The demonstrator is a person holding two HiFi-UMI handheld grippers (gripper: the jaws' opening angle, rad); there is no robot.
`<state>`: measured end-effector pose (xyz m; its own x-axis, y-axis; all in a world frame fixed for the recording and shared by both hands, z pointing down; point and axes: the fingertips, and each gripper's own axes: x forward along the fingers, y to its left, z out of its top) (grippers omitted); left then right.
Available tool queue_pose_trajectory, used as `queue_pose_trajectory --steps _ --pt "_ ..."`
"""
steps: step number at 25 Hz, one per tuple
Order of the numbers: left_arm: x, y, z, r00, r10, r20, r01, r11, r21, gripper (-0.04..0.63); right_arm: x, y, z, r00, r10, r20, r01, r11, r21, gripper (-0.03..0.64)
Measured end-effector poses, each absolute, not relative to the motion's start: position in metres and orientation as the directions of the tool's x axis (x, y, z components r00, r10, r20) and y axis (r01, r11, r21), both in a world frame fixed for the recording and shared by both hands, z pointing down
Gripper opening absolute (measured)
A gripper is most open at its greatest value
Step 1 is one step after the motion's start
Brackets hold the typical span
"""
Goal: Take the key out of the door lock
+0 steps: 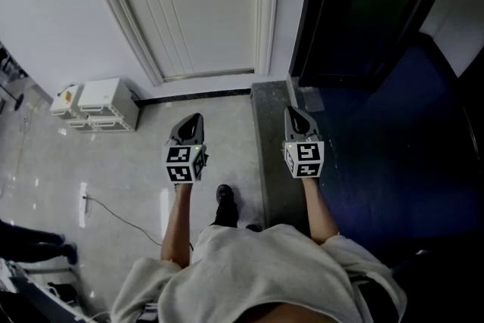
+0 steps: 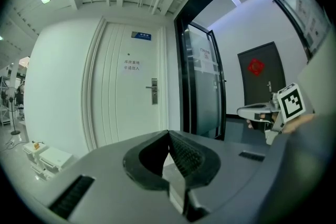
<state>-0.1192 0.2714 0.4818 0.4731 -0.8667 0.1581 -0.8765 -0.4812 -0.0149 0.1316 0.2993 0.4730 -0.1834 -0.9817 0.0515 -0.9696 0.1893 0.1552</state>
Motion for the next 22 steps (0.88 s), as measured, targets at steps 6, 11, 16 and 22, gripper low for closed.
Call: queue_pose_trajectory --steps 6,11,16,22 --pt "-0.122 0.227 0.490 0.476 -0.866 0.157 -0.876 -0.482 -0.001 0.018 0.128 0.258 0.483 -0.189 -0.980 0.061 -0.966 0.196 0.167 0.021" --pt "-0.124 0.170 0.496 0.491 -0.856 0.159 -0.868 -0.496 0.015 0.018 0.123 0.207 0.485 -0.182 -0.981 0.068 -0.966 0.192 0.174 0.021" --pt "-0.129 0.097 0.492 0.509 -0.846 0.159 -0.859 -0.511 0.029 0.018 0.115 0.141 0.475 -0.165 -0.984 0.072 -0.966 0.176 0.189 0.021" --pt "-0.131 0.001 0.478 0.536 -0.830 0.155 -0.843 -0.537 0.035 0.018 0.105 0.052 0.455 -0.138 -0.988 0.066 -0.967 0.149 0.209 0.021"
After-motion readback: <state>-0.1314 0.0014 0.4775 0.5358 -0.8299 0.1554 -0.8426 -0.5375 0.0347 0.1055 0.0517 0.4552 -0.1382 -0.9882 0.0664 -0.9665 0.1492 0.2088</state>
